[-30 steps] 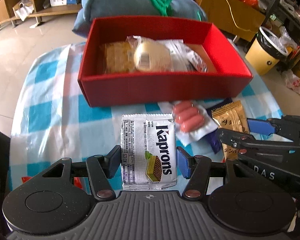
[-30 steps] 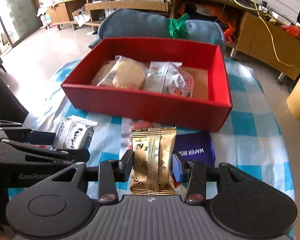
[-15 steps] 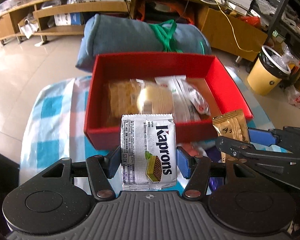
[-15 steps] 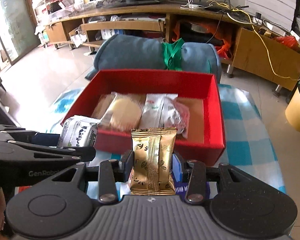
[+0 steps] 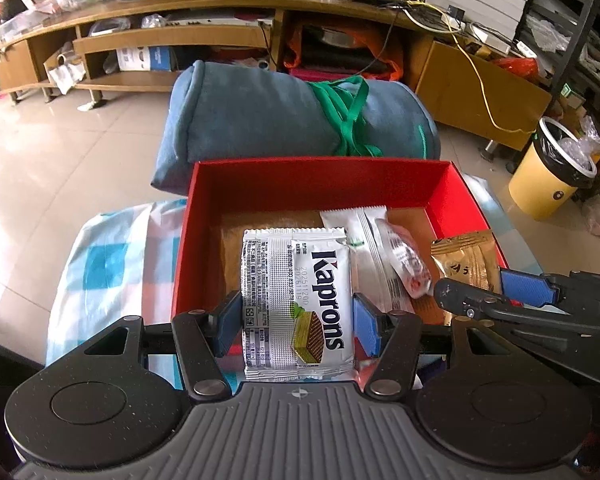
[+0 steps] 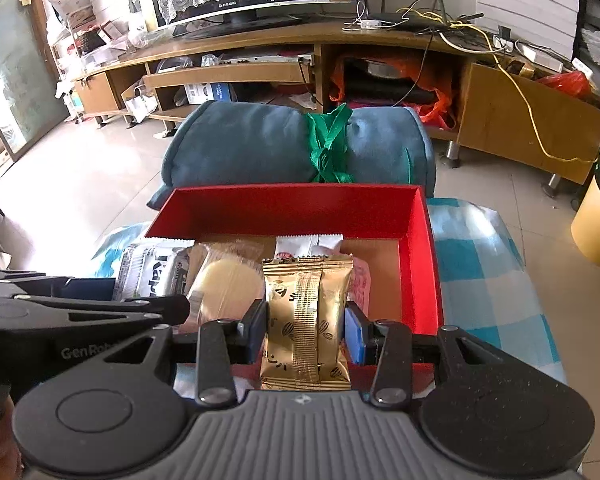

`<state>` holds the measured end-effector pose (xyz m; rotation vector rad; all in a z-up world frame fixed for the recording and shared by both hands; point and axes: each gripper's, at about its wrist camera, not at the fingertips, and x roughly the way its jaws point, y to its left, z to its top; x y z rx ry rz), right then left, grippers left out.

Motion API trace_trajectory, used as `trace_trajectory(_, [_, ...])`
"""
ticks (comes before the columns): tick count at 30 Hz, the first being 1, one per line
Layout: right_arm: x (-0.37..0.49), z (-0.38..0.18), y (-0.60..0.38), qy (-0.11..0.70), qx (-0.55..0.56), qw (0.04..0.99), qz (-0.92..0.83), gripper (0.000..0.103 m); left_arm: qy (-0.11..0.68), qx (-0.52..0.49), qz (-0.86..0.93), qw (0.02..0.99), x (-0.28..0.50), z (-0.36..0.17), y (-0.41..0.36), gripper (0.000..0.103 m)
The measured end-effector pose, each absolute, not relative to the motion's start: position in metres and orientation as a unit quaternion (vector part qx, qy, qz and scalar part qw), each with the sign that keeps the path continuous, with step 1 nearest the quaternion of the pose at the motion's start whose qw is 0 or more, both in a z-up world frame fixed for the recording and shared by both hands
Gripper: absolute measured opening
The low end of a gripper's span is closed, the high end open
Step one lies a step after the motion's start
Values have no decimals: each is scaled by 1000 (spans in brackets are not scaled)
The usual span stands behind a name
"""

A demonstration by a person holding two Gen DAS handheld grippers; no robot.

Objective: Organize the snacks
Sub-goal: 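Carry Kaprons pack with left tool into red box while right carries gold biscuit, then lower Kaprons pack and open left tool while right lowers gold biscuit into box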

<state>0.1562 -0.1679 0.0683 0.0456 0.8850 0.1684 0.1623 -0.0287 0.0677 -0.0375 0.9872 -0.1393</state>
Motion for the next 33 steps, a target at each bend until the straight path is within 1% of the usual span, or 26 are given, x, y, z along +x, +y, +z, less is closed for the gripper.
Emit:
trace_trajectory(20, [181, 63, -166, 427, 20, 901, 76, 37, 471, -9, -50, 881, 185, 63, -31, 64])
trace_trajectory(33, [200, 44, -166, 441, 18, 894, 76, 37, 482, -3, -34, 875, 200, 48, -34, 64])
